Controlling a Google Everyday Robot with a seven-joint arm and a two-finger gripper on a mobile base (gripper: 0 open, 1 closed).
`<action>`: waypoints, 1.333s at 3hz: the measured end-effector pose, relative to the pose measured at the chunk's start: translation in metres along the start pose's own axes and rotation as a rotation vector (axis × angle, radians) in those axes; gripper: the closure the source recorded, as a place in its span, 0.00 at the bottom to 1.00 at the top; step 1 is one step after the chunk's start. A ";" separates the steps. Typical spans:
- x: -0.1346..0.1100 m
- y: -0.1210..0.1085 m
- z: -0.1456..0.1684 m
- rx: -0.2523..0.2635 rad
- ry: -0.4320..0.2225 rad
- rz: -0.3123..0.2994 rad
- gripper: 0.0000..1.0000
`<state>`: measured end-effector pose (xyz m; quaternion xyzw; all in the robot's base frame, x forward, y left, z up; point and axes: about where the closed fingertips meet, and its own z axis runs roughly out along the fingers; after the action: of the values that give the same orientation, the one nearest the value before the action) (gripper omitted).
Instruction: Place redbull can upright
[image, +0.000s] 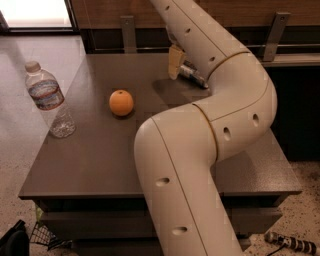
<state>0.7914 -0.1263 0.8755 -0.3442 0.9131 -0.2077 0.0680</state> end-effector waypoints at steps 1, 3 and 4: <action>0.002 0.001 -0.003 -0.027 -0.017 0.013 0.00; 0.027 0.002 -0.001 -0.189 -0.110 0.077 0.00; 0.030 0.012 0.003 -0.291 -0.161 0.087 0.00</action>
Offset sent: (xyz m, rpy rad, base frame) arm -0.0569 -0.0356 0.0313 0.1978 0.2251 -0.1079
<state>0.7623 -0.1393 0.8680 -0.3260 0.9392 -0.0420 0.0991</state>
